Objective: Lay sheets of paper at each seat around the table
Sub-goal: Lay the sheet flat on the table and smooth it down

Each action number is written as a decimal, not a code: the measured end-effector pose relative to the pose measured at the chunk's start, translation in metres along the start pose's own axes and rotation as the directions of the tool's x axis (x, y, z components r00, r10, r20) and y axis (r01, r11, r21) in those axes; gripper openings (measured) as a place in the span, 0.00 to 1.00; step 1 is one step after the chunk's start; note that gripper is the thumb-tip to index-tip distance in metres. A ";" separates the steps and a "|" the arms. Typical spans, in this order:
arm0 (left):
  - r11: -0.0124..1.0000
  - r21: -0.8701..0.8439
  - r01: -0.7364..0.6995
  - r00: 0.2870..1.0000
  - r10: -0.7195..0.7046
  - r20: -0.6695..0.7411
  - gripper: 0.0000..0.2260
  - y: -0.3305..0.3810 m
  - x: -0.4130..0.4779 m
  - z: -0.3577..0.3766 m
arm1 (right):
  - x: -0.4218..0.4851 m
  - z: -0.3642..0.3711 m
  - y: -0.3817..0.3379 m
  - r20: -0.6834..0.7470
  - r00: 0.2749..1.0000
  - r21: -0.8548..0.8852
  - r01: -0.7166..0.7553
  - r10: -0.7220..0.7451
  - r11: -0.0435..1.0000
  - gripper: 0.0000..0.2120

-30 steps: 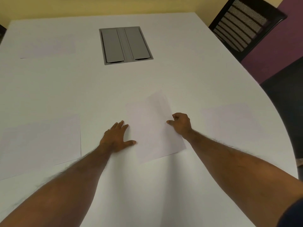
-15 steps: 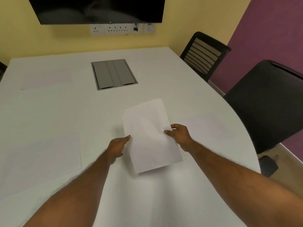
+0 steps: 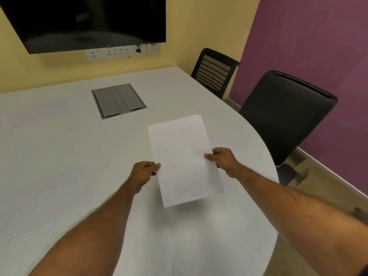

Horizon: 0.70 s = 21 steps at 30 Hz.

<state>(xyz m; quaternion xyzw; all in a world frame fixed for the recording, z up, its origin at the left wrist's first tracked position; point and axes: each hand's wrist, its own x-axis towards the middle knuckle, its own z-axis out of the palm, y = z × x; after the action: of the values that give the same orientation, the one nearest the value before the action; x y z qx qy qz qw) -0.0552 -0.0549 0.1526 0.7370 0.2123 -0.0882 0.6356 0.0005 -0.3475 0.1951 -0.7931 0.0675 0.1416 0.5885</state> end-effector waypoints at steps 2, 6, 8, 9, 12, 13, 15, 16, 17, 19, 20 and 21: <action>0.999 0.033 -0.036 0.999 0.036 -0.012 0.07 0.002 -0.014 0.018 | -0.010 -0.020 0.006 -0.010 1.000 -0.017 0.000 0.000 1.000 0.09; 0.995 0.047 -0.093 0.996 0.093 -0.001 0.07 0.005 -0.040 0.057 | -0.029 -0.065 0.019 0.000 1.000 -0.062 0.004 -0.004 0.998 0.10; 0.992 0.046 -0.113 0.994 0.113 0.008 0.07 0.009 -0.051 0.080 | -0.036 -0.091 0.026 0.001 1.000 -0.069 0.011 -0.011 0.998 0.12; 0.991 0.044 -0.127 0.992 0.126 0.015 0.06 0.012 -0.058 0.093 | -0.039 -0.104 0.030 0.003 1.000 -0.064 0.014 -0.014 0.998 0.13; 0.988 0.030 -0.149 0.989 0.149 0.006 0.06 0.021 -0.074 0.140 | -0.046 -0.147 0.045 -0.006 1.000 -0.060 0.025 -0.025 0.998 0.12; 0.989 0.029 -0.143 0.990 0.143 0.007 0.06 0.024 -0.079 0.157 | -0.047 -0.163 0.050 -0.017 0.999 -0.068 0.030 -0.031 0.997 0.12; 0.992 0.026 -0.120 0.993 0.119 0.027 0.07 0.027 -0.088 0.192 | -0.051 -0.195 0.060 -0.031 0.998 -0.101 0.048 -0.051 0.994 0.12; 0.994 0.024 -0.107 0.994 0.106 0.028 0.07 0.028 -0.093 0.208 | -0.052 -0.211 0.064 -0.034 0.998 -0.113 0.054 -0.059 0.992 0.13; 0.995 0.022 -0.100 0.995 0.100 0.024 0.07 0.028 -0.098 0.224 | -0.053 -0.227 0.069 -0.036 0.997 -0.116 0.057 -0.062 0.992 0.14; 0.995 0.010 -0.101 0.995 0.101 0.020 0.07 0.029 -0.109 0.253 | -0.054 -0.257 0.078 -0.038 0.998 -0.122 0.050 -0.055 0.991 0.17; 0.995 0.008 -0.102 0.995 0.101 0.020 0.07 0.031 -0.114 0.266 | -0.054 -0.269 0.082 -0.042 0.998 -0.137 0.042 -0.048 0.990 0.17; 0.995 0.010 -0.101 0.995 0.101 0.019 0.08 0.032 -0.119 0.279 | -0.054 -0.281 0.087 -0.046 0.998 -0.150 0.035 -0.043 0.988 0.16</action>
<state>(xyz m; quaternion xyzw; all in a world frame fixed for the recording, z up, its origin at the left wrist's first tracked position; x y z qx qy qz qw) -0.1088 -0.3535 0.1798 0.7493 0.1684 -0.0640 0.6372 -0.0342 -0.6438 0.2072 -0.8394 0.0556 0.1154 0.5283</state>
